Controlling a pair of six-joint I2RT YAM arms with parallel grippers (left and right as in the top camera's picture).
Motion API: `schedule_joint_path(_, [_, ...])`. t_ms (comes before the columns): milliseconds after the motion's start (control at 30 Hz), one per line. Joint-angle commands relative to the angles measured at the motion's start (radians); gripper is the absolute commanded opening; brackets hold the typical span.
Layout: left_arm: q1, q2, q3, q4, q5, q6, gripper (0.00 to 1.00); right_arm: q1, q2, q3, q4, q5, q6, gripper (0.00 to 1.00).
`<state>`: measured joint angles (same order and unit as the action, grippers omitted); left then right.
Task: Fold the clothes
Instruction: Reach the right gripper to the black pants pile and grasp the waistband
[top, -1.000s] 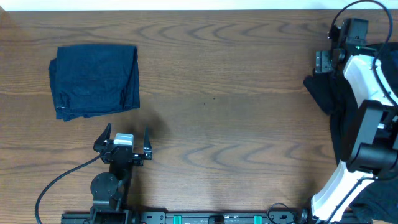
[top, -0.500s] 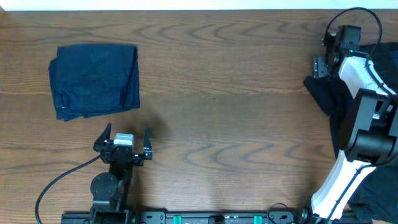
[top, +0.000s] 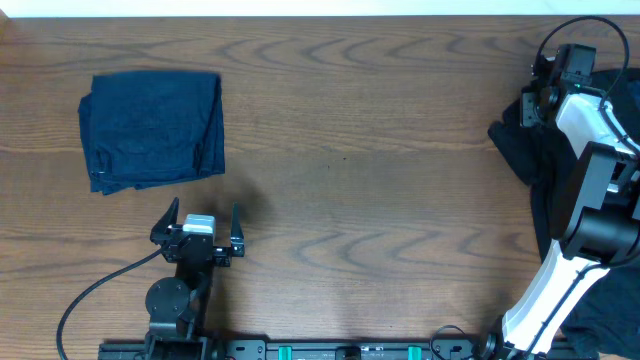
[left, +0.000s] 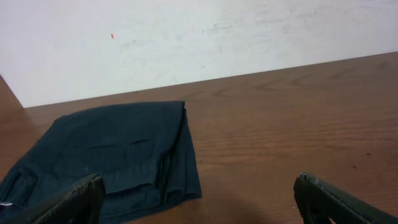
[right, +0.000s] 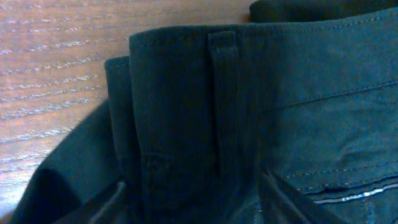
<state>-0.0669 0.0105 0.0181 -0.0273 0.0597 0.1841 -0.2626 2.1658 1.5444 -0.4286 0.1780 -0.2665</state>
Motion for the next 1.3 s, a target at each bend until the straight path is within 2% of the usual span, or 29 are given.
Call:
schedule_joint_path(0, [0.005, -0.004, -0.014, -0.039, -0.001, 0.006, 0.98, -0.007, 0.013, 0.011, 0.003, -0.022, -0.004, 0.68])
schedule_joint_path(200, [0.005, -0.004, -0.014, -0.039, -0.001, 0.006, 0.98, -0.007, 0.013, 0.011, 0.021, -0.077, -0.005, 0.69])
schedule_joint_path(533, [0.005, -0.004, -0.014, -0.039, -0.001, 0.006, 0.98, -0.007, 0.061, 0.011, 0.024, -0.069, -0.052, 0.6])
schedule_joint_path(667, [0.005, -0.004, -0.014, -0.039, -0.001, 0.006, 0.98, -0.007, 0.054, 0.012, 0.039, -0.069, -0.052, 0.51])
schedule_joint_path(900, [0.005, -0.004, -0.014, -0.039, -0.001, 0.006, 0.98, -0.007, -0.009, 0.013, 0.044, -0.07, -0.047, 0.3])
schedule_joint_path(1000, [0.005, -0.004, -0.014, -0.039, -0.001, 0.006, 0.98, -0.007, -0.049, 0.013, 0.041, -0.07, -0.041, 0.09])
schedule_joint_path(1067, [0.005, -0.004, -0.014, -0.039, -0.001, 0.006, 0.98, -0.007, -0.067, 0.013, 0.038, -0.071, -0.041, 0.01])
schedule_joint_path(1267, [0.005, -0.004, -0.014, -0.039, -0.001, 0.006, 0.98, -0.003, -0.106, 0.013, 0.024, -0.071, -0.041, 0.01])
